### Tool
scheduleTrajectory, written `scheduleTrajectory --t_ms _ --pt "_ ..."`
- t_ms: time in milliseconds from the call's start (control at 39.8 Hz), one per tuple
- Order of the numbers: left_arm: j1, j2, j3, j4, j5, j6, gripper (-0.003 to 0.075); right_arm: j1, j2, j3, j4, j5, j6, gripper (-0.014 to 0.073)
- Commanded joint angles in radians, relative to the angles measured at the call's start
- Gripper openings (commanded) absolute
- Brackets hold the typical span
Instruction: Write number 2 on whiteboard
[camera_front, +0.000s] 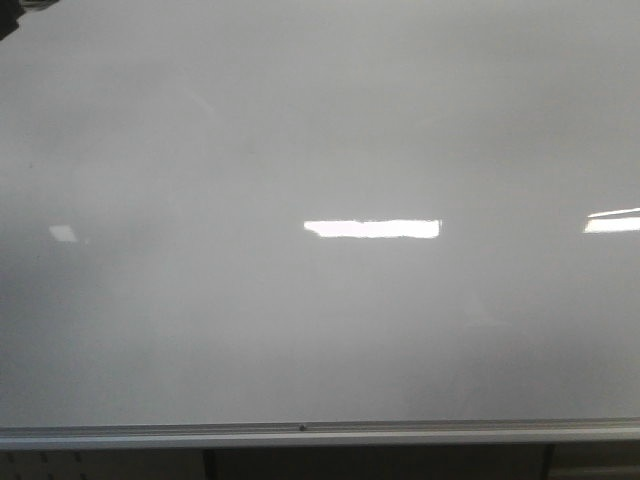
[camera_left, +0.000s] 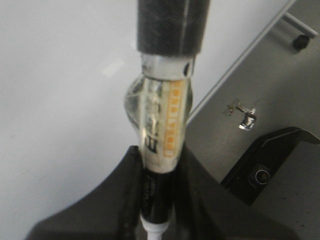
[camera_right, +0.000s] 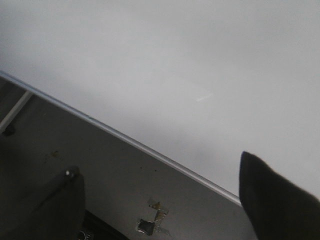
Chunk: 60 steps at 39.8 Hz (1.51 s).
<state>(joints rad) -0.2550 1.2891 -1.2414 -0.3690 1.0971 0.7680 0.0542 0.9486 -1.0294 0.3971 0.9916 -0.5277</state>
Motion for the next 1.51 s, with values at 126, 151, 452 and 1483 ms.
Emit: scheduleTrajectory --t_ms 126,151,452,1483 --pt "-0.185 -0.029 -0.033 -0.049 -0.019 0.073 -0.0010 0.185 0.102 -0.105 0.100 0.003 -0.230 0.0645" --pt "-0.207 -0.029 -0.033 -0.049 -0.019 0.075 -0.0010 0.212 0.116 -0.117 0.100 0.007 -0.251 0.0645" --pt "-0.347 -0.029 -0.033 -0.047 -0.028 0.094 -0.0010 0.473 0.277 -0.283 0.100 0.041 -0.379 0.0645" --pt "-0.377 -0.029 -0.033 -0.047 -0.035 0.095 0.0162 0.631 0.446 -0.459 0.135 0.068 -0.380 0.0087"
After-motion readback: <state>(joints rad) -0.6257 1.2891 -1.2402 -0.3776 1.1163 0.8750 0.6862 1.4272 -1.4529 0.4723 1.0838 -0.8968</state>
